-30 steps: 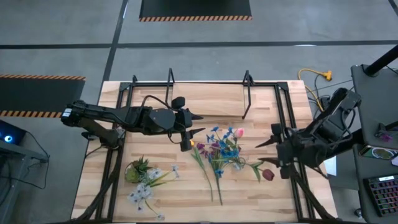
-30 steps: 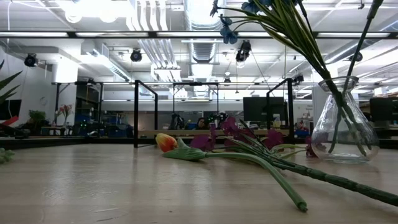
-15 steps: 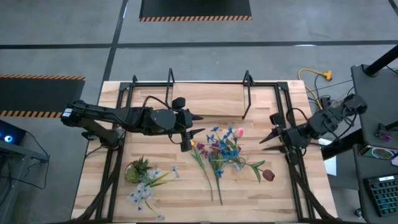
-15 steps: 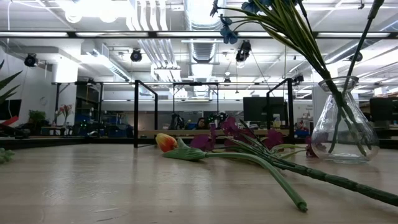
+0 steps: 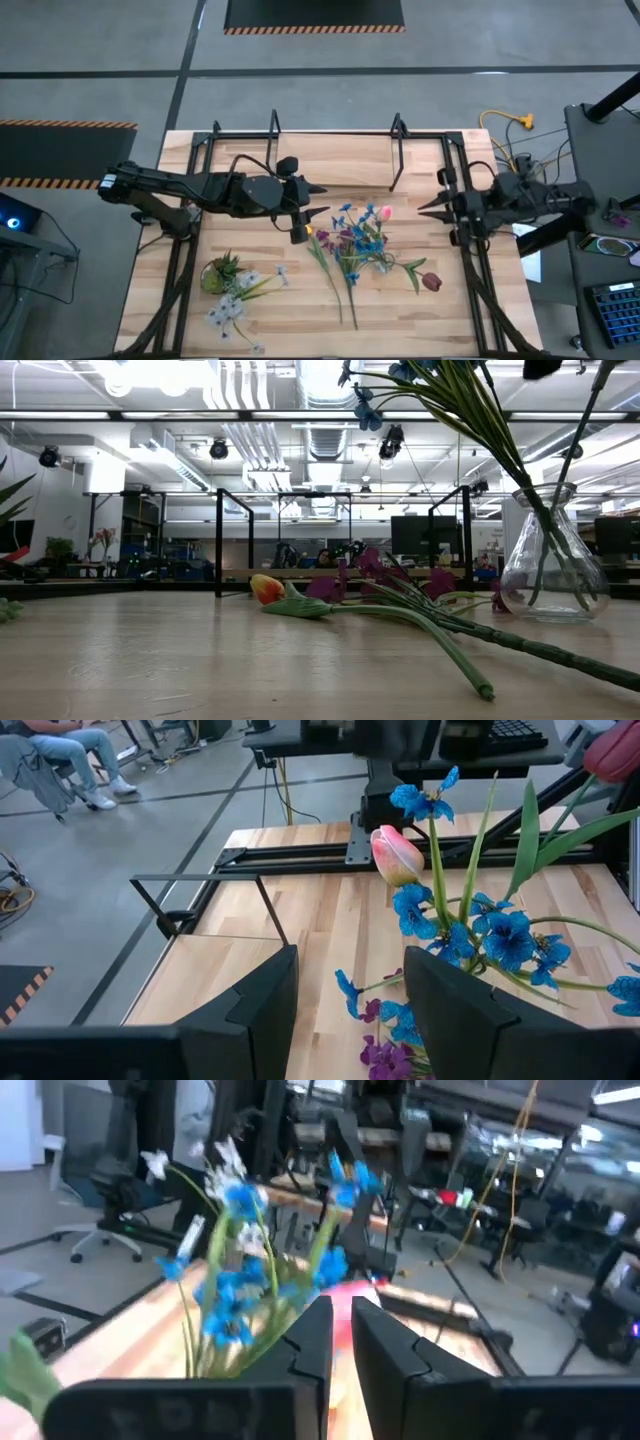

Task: Pick and place flowers into a vace then onto a shelf
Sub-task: Put the yellow flower into the left transparent vase

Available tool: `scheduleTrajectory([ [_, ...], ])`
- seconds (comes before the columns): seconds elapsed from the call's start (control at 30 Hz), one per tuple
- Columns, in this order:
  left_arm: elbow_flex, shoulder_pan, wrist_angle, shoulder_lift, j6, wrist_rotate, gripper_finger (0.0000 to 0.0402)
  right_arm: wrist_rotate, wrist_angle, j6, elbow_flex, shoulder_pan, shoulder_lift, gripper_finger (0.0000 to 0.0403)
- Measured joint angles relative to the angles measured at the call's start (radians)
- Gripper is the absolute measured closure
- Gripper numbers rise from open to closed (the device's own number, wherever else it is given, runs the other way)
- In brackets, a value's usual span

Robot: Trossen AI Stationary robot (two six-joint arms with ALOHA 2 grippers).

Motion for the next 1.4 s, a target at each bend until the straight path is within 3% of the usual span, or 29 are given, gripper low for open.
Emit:
scheduleTrajectory([
  [0.27, 0.000, 0.000, 0.000, 0.000, 0.000, 0.000, 0.0235, -0.009, 0.081, 0.026, -0.114, -0.111, -0.018, 0.0370],
  [0.6, 0.000, -0.001, 0.000, 0.000, 0.000, 0.000, 0.0235, -0.009, 0.091, 0.074, -0.160, -0.183, -0.077, 0.0370],
  [0.8, 0.000, 0.006, 0.000, 0.000, -0.001, 0.000, 0.0235, -0.030, 0.283, 0.060, -0.220, -0.183, -0.109, 0.0369],
  [1.1, 0.000, 0.006, 0.000, 0.000, -0.018, 0.000, 0.0235, 0.010, 0.169, 0.082, -0.274, -0.185, -0.130, 0.0369],
  [1.4, -0.017, 0.008, 0.001, 0.004, -0.018, 0.000, 0.0235, 0.022, 0.132, 0.090, -0.336, -0.185, -0.267, 0.0369],
])
